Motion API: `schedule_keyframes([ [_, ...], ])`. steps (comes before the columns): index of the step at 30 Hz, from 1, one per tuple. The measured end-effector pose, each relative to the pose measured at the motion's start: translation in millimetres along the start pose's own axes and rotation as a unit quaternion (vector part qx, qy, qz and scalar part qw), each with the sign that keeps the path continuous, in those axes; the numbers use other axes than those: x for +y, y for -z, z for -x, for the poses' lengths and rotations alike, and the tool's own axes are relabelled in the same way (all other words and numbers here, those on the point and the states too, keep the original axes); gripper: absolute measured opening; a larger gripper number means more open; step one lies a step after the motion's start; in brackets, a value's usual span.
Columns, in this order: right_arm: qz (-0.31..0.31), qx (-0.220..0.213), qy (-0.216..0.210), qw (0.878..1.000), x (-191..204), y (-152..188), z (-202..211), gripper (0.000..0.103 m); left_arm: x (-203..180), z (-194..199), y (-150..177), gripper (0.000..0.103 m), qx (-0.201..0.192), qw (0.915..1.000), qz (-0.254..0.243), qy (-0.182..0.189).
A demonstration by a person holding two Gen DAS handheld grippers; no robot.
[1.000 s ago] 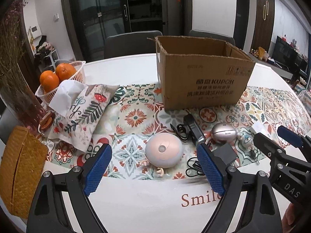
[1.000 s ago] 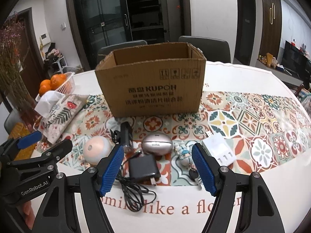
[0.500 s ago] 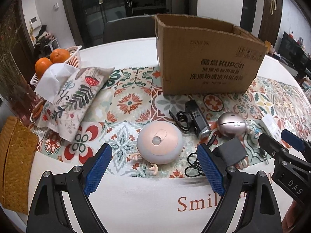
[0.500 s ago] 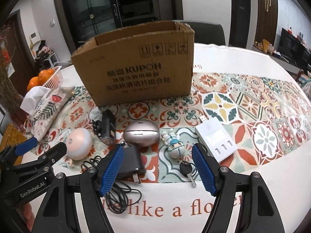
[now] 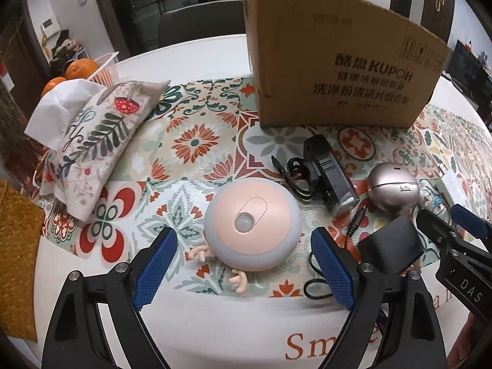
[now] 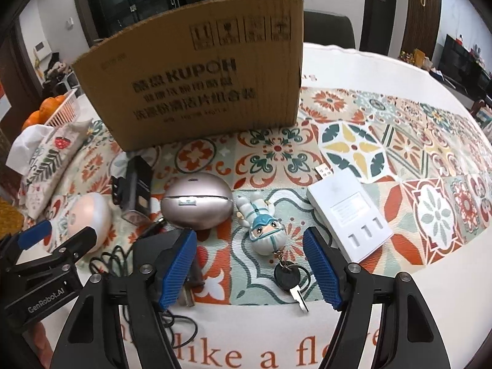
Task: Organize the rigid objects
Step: 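Grasp the pink round lamp with the left tool while the right tool grasps the figurine keychain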
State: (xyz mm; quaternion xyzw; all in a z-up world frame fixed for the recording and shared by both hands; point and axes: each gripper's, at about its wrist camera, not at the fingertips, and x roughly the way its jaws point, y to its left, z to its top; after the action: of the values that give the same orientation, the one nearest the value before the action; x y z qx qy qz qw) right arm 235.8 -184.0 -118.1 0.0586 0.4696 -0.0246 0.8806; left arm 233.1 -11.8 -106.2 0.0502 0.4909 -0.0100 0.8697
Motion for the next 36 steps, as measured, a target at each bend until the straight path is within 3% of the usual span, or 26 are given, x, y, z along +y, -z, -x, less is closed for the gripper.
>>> schedule_keyframes([
  [6, -0.003, 0.015, -0.003, 1.000, -5, -2, -14, 0.067, -4, -15, -3, 0.089, 0.011, 0.9999, 0.001, 0.001],
  [12, 0.002, 0.019, 0.002, 1.000, -7, -3, -22, 0.054, -5, -24, -5, 0.083, 0.021, 0.9997, 0.006, 0.008],
  [19, 0.013, 0.013, 0.006, 1.000, -4, -4, -22, 0.028, -4, -24, -5, 0.075, 0.014, 0.9999, 0.008, 0.006],
  [27, 0.012, -0.001, 0.002, 1.000, -3, 2, -10, 0.028, -6, -17, 1, 0.074, 0.012, 0.9996, 0.013, 0.024],
  [36, 0.016, -0.033, -0.001, 0.999, -1, 1, 18, 0.028, -4, 13, 3, 0.074, -0.023, 0.9993, 0.009, 0.026],
])
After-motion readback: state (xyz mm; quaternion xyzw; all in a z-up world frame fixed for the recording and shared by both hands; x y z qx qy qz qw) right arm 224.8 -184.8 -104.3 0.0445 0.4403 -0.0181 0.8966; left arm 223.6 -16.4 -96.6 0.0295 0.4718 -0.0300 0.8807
